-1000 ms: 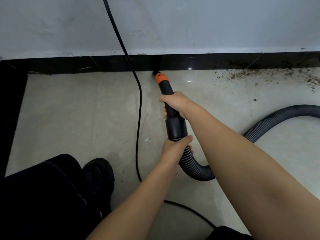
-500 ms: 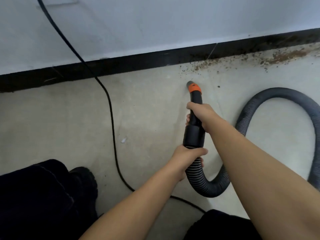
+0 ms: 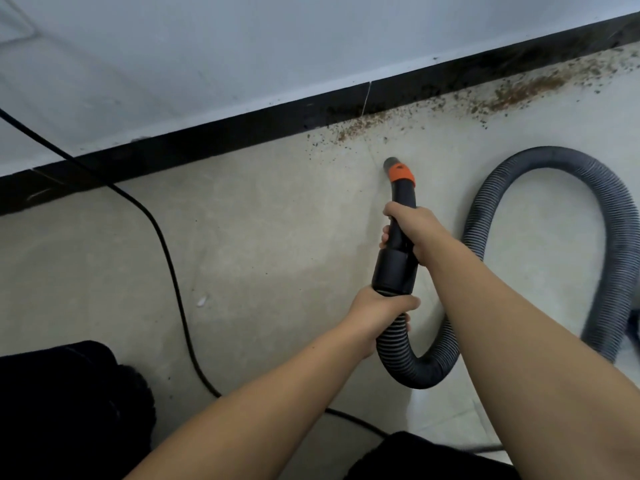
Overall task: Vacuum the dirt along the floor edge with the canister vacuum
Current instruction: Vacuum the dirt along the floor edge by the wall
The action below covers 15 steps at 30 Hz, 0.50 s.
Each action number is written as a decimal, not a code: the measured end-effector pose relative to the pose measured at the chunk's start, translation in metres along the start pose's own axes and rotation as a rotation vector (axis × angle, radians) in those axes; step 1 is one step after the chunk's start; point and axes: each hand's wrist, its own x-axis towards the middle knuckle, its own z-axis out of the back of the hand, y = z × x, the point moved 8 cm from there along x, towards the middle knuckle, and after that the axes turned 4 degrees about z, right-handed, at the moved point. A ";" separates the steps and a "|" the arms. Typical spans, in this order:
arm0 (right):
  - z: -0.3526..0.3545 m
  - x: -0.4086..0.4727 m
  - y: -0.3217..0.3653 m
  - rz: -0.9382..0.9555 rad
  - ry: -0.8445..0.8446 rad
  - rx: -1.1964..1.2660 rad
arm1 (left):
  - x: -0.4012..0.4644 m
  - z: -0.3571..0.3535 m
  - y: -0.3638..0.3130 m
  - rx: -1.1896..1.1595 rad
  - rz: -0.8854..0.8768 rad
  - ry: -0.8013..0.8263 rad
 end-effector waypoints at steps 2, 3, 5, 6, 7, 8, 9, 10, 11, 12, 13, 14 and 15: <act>-0.002 0.001 0.004 0.003 0.040 -0.001 | 0.002 -0.002 -0.002 -0.005 0.006 -0.034; -0.005 0.000 0.006 0.008 0.068 -0.010 | 0.002 -0.002 -0.002 -0.022 0.005 -0.055; -0.016 -0.003 0.007 0.015 0.140 -0.056 | -0.002 -0.002 0.001 -0.067 0.006 -0.108; -0.024 -0.005 0.006 0.011 0.180 -0.086 | -0.005 0.000 0.005 -0.088 0.008 -0.136; -0.034 -0.009 0.004 0.004 0.221 -0.117 | -0.007 0.003 0.010 -0.115 0.010 -0.165; -0.044 -0.012 0.001 -0.004 0.256 -0.146 | -0.010 0.006 0.017 -0.146 0.014 -0.188; -0.053 -0.015 -0.001 -0.005 0.281 -0.166 | -0.010 0.011 0.021 -0.175 0.015 -0.203; -0.061 -0.015 -0.002 0.000 0.294 -0.178 | -0.008 0.016 0.023 -0.197 0.014 -0.211; -0.067 -0.015 -0.003 0.009 0.296 -0.181 | -0.005 0.022 0.024 -0.206 0.012 -0.212; -0.073 -0.013 -0.002 0.020 0.290 -0.181 | -0.002 0.028 0.022 -0.200 0.008 -0.206; -0.076 -0.010 0.000 0.030 0.275 -0.178 | 0.002 0.033 0.019 -0.188 0.002 -0.194; -0.076 -0.006 0.003 0.039 0.248 -0.172 | 0.005 0.036 0.015 -0.169 -0.002 -0.177; -0.073 -0.002 0.005 0.046 0.214 -0.157 | 0.007 0.038 0.011 -0.146 -0.003 -0.157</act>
